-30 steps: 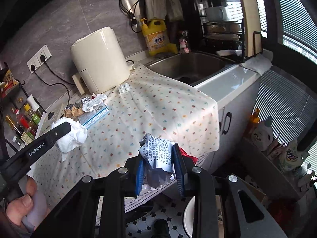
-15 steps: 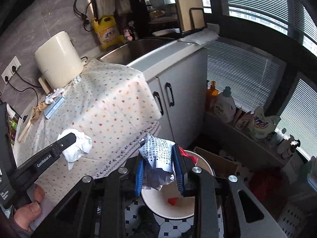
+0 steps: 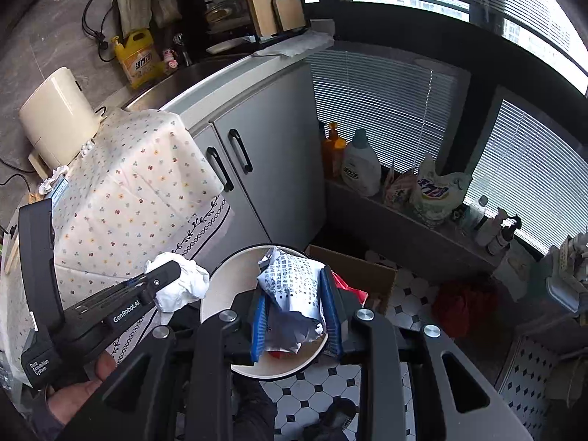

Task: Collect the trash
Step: 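Carry the tissue and paper to the white bin and open both tools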

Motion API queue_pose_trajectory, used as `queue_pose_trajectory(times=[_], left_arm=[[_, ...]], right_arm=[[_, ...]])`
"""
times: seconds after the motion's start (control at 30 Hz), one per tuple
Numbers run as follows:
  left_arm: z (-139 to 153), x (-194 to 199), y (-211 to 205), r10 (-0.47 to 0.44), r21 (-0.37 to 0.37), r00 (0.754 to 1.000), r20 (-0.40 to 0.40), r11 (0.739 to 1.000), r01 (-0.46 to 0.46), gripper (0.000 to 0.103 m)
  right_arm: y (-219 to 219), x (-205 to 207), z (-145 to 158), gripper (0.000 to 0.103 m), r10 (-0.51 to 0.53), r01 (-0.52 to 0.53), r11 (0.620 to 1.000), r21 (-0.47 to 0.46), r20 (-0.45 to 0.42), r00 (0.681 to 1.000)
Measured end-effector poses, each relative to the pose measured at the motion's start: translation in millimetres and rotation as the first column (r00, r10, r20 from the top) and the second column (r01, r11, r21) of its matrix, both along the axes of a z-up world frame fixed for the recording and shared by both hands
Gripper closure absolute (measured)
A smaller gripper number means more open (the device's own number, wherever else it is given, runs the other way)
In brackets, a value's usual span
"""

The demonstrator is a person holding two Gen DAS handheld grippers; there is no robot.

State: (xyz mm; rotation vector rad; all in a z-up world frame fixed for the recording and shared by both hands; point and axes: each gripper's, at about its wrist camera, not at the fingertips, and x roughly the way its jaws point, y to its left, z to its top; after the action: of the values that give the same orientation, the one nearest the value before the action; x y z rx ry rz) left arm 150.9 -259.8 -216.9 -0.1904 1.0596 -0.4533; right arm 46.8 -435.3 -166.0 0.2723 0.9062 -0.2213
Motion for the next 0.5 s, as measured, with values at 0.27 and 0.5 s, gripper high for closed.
queue_pose_trajectory(times=[0.27,0.5], left_arm=[[21.9,3.5,18.9,0.041,-0.004,0.997,0.06,0.999,-0.041,0.041],[49.8,0.8,66.2,0.144,0.043,0.982,0.125,0.988,-0.151,0.03]], right_arm=[[6.2,2.9,0.5,0.076,0.001,-0.001,1.0,0.021,0.007,1.0],[39.8,23.8,6.0,0.063,0.088,-0.091,0.993,0.069,0.041,0.995]])
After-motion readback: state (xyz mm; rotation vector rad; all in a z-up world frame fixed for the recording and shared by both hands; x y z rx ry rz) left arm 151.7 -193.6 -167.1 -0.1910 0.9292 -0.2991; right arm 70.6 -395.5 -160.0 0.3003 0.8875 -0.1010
